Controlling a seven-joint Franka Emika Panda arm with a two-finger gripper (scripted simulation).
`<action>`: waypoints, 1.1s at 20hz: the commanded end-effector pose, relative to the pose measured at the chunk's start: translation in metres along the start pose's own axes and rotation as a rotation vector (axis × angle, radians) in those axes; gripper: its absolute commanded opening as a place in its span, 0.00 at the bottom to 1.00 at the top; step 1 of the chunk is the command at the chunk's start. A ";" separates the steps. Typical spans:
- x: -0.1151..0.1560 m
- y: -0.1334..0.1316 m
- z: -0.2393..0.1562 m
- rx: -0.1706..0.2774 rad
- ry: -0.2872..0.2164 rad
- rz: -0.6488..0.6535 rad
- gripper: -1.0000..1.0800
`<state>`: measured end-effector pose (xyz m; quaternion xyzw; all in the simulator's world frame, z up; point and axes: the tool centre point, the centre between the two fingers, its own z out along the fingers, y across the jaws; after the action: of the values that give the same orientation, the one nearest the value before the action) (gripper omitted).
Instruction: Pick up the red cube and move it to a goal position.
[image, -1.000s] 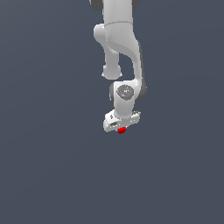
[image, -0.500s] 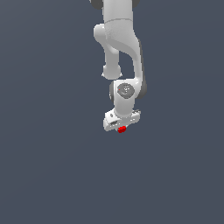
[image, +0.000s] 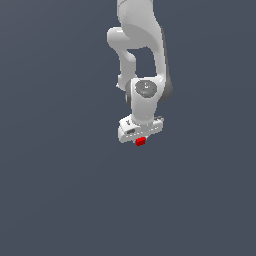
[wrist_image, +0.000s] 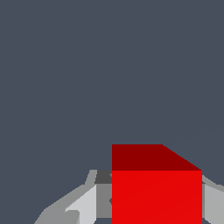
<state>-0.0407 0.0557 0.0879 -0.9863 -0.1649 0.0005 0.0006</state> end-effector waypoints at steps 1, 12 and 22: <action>0.000 -0.001 -0.023 -0.001 0.001 0.000 0.00; -0.002 -0.007 -0.148 0.000 0.001 -0.002 0.00; -0.001 -0.010 -0.242 -0.001 0.001 -0.003 0.00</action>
<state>-0.0445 0.0644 0.3181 -0.9861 -0.1664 -0.0006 0.0003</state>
